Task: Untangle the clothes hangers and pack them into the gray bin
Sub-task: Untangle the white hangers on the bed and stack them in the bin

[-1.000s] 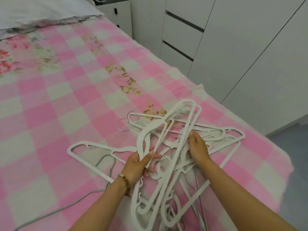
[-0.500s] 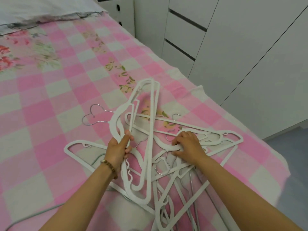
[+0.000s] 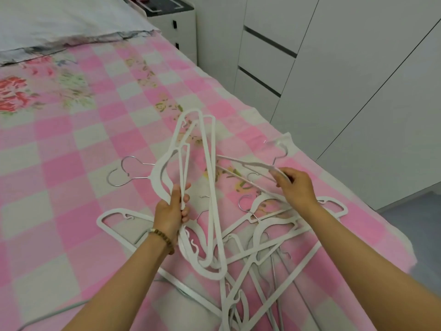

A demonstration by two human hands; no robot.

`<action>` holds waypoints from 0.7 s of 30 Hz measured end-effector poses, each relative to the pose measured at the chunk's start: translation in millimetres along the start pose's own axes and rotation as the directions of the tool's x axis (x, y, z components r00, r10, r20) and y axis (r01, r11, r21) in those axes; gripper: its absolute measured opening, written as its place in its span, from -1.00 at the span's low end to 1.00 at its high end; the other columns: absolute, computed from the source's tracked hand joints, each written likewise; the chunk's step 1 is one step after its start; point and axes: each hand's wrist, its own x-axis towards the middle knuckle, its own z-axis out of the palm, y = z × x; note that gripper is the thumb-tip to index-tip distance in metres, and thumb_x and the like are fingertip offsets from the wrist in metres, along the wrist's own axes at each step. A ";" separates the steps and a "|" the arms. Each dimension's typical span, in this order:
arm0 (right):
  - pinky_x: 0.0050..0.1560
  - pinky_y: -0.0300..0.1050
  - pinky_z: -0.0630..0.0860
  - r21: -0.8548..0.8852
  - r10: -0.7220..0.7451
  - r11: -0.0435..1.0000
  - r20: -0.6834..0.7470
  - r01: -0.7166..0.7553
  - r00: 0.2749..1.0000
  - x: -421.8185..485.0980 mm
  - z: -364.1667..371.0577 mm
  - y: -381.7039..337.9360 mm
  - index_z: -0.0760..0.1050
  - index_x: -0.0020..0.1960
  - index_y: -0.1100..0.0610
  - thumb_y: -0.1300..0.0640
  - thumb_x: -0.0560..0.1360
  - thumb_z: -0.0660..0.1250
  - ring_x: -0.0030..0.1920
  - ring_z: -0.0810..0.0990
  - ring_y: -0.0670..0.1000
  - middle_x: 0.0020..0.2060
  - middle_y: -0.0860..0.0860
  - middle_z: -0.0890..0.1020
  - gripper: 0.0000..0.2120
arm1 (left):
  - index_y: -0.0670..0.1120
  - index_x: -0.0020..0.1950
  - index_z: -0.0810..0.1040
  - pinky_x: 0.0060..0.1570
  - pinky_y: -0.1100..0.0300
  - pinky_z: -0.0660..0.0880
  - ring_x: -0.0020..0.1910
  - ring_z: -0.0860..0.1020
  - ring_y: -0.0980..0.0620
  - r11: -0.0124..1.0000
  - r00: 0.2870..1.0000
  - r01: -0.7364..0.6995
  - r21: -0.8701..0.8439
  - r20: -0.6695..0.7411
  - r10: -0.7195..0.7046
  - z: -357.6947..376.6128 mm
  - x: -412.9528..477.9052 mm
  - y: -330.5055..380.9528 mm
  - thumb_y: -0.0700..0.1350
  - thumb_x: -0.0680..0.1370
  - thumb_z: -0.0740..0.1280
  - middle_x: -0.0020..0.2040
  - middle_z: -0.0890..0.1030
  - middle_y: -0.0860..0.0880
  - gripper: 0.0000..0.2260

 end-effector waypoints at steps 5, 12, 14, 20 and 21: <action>-0.17 -0.24 0.44 -0.102 -0.158 0.985 -0.261 0.136 0.952 -17.3 20.6 -33.4 0.61 0.08 0.10 0.07 0.58 0.23 -0.20 0.53 -0.05 -0.18 0.03 0.60 -0.78 | -0.08 0.04 0.55 -0.57 0.34 0.37 -0.61 0.34 0.19 0.999 0.997 0.024 0.033 -0.079 -0.021 10.2 -0.4 -24.7 0.05 0.63 0.07 -0.34 0.45 0.03 -0.68; -0.27 -0.50 0.44 0.196 -0.055 0.979 -0.036 0.061 0.998 -40.2 59.9 -68.3 0.45 0.33 0.11 0.23 0.58 0.19 -0.17 0.52 -0.12 -0.03 0.08 0.51 -0.67 | -0.20 -0.02 0.52 -0.51 0.25 0.49 -0.59 0.47 0.15 0.997 0.991 0.079 0.018 -0.109 -0.077 13.6 2.2 -38.1 0.07 0.63 0.04 -0.42 0.55 -0.02 -0.59; -0.18 -0.45 0.48 0.204 -0.039 0.979 0.236 -0.010 0.971 -50.7 81.5 -70.5 0.37 0.39 0.09 0.25 0.58 0.18 -0.04 0.53 -0.01 0.06 0.05 0.50 -0.62 | -0.15 0.02 0.55 -0.40 0.19 0.53 -0.51 0.55 0.11 0.990 0.989 0.140 0.005 -0.045 -0.139 13.0 0.1 -42.5 0.14 0.62 -0.01 -0.31 0.67 -0.04 -0.53; 0.06 -0.52 0.40 0.207 0.058 0.954 0.582 -0.217 0.811 -71.3 110.7 -43.2 0.48 0.30 0.15 0.22 0.59 0.18 0.20 0.52 -0.13 0.18 -0.05 0.59 -0.70 | 0.04 0.11 0.55 -0.18 0.11 0.60 -0.10 0.66 0.01 0.900 0.932 0.355 -0.253 0.173 -0.319 3.0 -6.9 -56.6 0.37 0.49 0.01 -0.07 0.67 -0.03 -0.47; 0.02 -0.54 0.41 0.245 0.069 0.944 0.511 -0.222 0.857 -68.7 103.4 -37.5 0.53 0.24 0.14 0.23 0.58 0.20 0.12 0.55 -0.17 0.07 -0.13 0.63 -0.73 | -0.04 0.06 0.57 -0.24 0.13 0.60 -0.21 0.66 0.02 0.927 0.942 0.332 -0.173 0.117 -0.316 4.2 -7.2 -58.4 0.31 0.51 0.11 -0.13 0.65 -0.07 -0.51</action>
